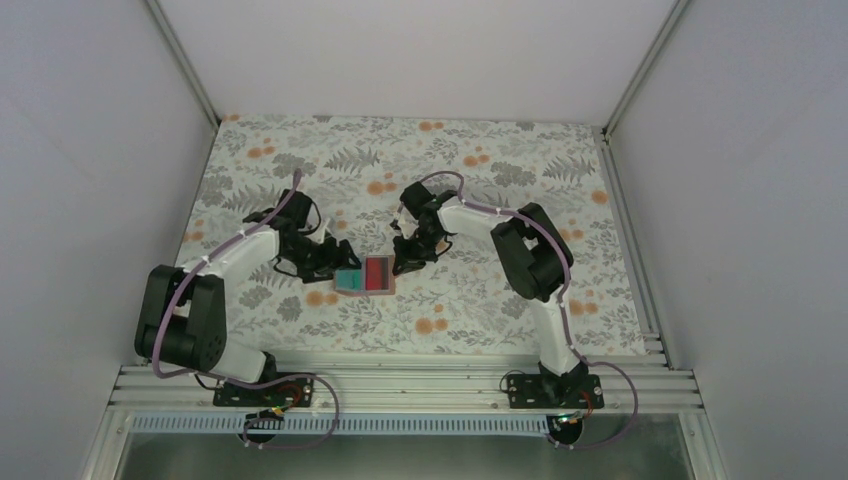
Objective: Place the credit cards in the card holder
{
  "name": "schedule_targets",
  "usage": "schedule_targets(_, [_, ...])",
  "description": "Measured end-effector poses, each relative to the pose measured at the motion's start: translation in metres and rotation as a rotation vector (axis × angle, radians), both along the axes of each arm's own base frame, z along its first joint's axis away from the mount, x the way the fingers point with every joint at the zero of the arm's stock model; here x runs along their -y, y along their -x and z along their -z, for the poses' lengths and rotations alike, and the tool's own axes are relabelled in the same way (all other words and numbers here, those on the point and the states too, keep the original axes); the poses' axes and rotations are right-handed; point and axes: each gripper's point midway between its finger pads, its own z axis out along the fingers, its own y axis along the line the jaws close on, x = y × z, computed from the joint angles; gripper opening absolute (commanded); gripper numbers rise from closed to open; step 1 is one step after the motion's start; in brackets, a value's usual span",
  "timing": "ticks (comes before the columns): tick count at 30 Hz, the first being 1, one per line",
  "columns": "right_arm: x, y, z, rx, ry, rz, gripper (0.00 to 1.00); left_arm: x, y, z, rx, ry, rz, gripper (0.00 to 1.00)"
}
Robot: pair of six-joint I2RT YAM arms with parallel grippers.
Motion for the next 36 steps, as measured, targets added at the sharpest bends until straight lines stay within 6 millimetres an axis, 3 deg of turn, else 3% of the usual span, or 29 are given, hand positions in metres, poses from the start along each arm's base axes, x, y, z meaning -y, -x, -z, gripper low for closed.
schedule_targets(20, [-0.008, -0.003, 0.0, -0.014, 0.001, 0.023, 0.04, 0.044, -0.007, -0.036, 0.073, 0.224, 0.077, 0.83])
schedule_targets(29, [-0.01, -0.004, -0.001, -0.013, -0.005, 0.028, 0.05, 0.07, -0.004, -0.018, 0.032, 0.242, 0.147, 0.81])
schedule_targets(33, [-0.01, -0.005, -0.001, -0.015, -0.008, 0.031, 0.13, 0.085, -0.005, -0.013, 0.022, 0.245, 0.183, 0.81])
schedule_targets(36, [-0.01, -0.007, -0.003, -0.016, -0.017, 0.035, 0.18, 0.091, -0.009, -0.021, 0.038, 0.251, 0.197, 0.81])
